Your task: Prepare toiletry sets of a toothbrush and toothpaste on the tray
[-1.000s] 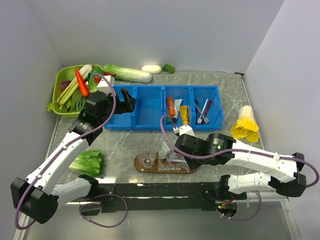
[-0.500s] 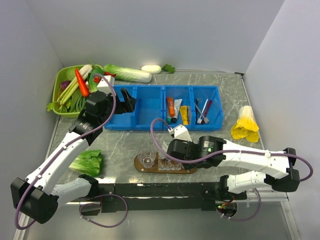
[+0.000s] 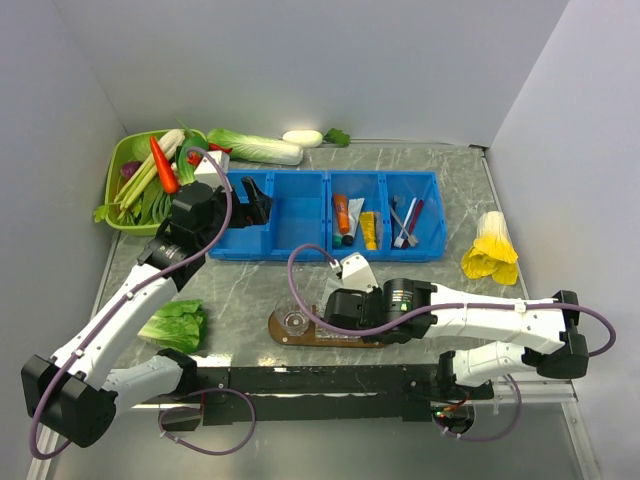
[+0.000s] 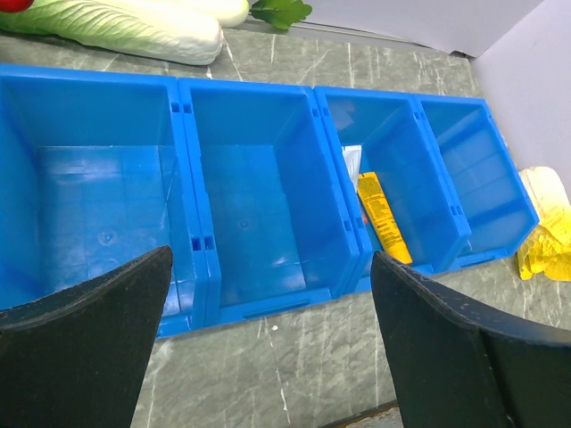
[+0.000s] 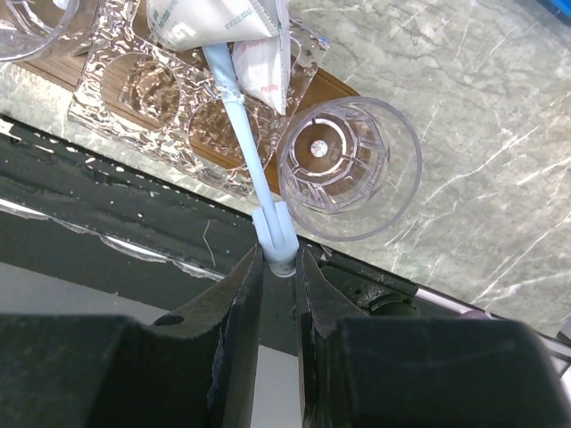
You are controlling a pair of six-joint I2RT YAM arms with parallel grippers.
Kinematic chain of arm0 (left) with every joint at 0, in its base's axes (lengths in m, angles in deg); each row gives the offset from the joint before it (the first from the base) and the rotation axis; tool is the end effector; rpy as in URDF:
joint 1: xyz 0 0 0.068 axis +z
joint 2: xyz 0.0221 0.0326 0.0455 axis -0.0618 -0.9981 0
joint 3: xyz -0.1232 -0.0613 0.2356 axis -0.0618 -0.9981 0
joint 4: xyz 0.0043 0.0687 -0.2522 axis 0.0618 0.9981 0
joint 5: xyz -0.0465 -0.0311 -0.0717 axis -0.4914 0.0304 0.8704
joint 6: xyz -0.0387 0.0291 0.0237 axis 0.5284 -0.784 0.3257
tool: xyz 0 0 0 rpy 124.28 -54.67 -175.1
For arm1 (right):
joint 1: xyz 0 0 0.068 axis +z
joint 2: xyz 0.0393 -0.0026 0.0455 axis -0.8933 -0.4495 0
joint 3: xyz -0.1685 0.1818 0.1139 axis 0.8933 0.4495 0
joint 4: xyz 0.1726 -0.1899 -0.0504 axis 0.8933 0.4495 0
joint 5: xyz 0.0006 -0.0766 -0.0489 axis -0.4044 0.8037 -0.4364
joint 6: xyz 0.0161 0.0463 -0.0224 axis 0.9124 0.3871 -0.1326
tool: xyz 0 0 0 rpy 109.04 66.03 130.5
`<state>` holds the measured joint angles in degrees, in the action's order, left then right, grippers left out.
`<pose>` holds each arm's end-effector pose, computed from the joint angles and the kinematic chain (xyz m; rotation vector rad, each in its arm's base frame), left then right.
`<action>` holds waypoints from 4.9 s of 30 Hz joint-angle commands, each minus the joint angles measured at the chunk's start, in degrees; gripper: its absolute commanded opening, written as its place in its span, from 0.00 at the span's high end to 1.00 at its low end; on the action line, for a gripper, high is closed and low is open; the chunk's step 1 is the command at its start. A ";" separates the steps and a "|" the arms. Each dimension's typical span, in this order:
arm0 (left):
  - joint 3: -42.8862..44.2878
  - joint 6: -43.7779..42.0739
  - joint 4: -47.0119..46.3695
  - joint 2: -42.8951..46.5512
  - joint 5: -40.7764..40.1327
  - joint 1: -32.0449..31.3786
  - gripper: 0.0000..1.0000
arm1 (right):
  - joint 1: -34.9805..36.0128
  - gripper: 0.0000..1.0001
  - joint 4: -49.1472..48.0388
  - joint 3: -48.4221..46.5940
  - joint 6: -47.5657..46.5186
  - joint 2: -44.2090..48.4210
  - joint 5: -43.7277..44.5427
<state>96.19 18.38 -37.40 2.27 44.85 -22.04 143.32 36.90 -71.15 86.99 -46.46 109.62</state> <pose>0.2238 -0.1046 0.3536 -0.0496 1.8631 -0.5686 0.0526 0.2030 0.3197 -0.6882 2.5080 -0.0180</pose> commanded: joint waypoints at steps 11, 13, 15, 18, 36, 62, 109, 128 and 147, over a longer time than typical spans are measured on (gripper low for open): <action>0.55 0.17 -0.75 0.00 0.83 0.27 0.03 | 0.39 0.61 8.02 -2.23 0.15 2.93 1.87; 0.46 0.26 -0.75 0.00 0.83 0.27 0.03 | 0.39 0.58 7.58 -2.06 -0.29 3.36 1.61; 0.55 0.26 -0.75 0.00 0.83 0.27 0.03 | 0.30 0.55 7.14 -1.97 -0.38 3.80 1.44; 0.46 0.26 -0.75 0.00 0.83 0.27 0.03 | 0.39 0.52 6.61 -1.97 -0.56 4.42 1.26; 0.37 0.08 -0.93 0.00 1.00 0.27 0.03 | -2.15 0.33 0.90 -1.18 -4.42 9.86 -0.15; -0.77 -1.94 -3.74 0.61 6.98 0.27 0.03 | -29.05 0.53 -25.21 4.18 -26.22 19.01 -19.42; -1.47 -4.40 -3.13 -2.02 3.90 0.27 0.03 | -75.28 0.56 -46.65 -6.63 -44.94 -35.13 -33.63; -1.30 -4.23 -3.21 -2.29 3.90 0.27 0.03 | -75.28 0.65 -47.09 -6.98 -45.38 -39.26 -33.28; -1.12 -4.14 -3.12 -1.59 4.25 0.27 0.03 | -75.28 1.00 -46.48 -6.54 -45.12 -31.18 -34.60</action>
<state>94.20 14.73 -38.76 -0.47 49.18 -22.02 68.39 -7.58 -76.33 41.68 -83.81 74.81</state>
